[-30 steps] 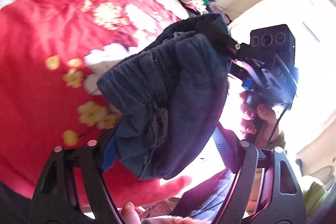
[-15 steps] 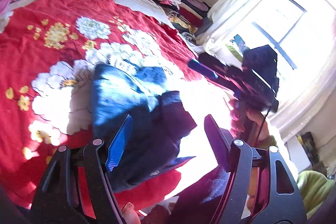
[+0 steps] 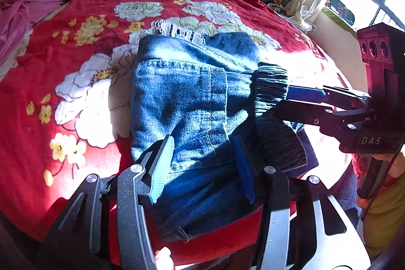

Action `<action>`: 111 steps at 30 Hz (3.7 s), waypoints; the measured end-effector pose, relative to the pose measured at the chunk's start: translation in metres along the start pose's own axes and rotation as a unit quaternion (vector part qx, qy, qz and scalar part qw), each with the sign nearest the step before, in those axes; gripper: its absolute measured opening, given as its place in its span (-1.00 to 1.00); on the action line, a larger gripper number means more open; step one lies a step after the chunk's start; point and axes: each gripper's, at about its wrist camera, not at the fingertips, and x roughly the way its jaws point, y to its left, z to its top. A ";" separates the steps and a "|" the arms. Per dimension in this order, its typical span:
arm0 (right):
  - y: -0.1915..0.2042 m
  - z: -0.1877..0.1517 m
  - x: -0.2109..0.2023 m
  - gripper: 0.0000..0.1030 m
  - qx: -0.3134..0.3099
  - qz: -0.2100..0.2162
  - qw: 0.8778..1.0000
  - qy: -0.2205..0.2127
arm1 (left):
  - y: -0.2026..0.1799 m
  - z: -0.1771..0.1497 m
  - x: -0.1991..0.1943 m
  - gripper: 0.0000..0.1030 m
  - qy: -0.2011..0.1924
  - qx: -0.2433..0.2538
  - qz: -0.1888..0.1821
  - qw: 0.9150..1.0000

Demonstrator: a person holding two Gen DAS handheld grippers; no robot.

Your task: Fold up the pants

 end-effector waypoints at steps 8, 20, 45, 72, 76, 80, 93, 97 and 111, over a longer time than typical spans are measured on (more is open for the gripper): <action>-0.001 -0.003 -0.023 0.21 0.016 0.012 0.999 -0.032 | -0.001 -0.010 -0.030 -0.22 -0.035 0.016 -0.001 0.999; 0.012 0.078 0.005 0.21 -0.042 0.021 0.999 -0.017 | -0.022 -0.020 -0.047 -0.28 -0.041 0.041 -0.016 0.998; 0.029 0.091 0.035 -0.95 -0.092 -0.022 0.995 -0.010 | -0.022 -0.033 -0.031 -0.28 -0.009 0.047 -0.039 0.998; 0.028 0.077 0.011 -0.22 -0.064 -0.044 0.996 -0.044 | -0.021 -0.039 -0.035 -0.22 0.001 0.045 -0.070 0.997; 0.026 0.059 -0.032 -0.07 -0.042 -0.035 0.995 -0.083 | -0.016 -0.040 -0.043 -0.17 0.006 0.037 -0.082 0.996; 0.029 0.028 -0.062 0.00 -0.032 -0.032 0.993 -0.110 | -0.010 -0.042 -0.053 -0.15 0.001 0.029 -0.080 0.996; 0.076 -0.068 -0.054 0.06 -0.064 -0.011 0.996 -0.057 | 0.042 -0.004 -0.065 -0.06 -0.026 -0.030 -0.018 0.999; 0.083 -0.061 -0.049 0.06 -0.070 -0.016 0.995 -0.069 | 0.040 -0.001 -0.052 0.03 -0.011 -0.029 -0.012 0.999; 0.152 -0.061 0.013 -0.17 -0.301 -0.090 0.949 -0.036 | 0.040 0.026 -0.010 0.08 0.034 -0.022 0.001 0.999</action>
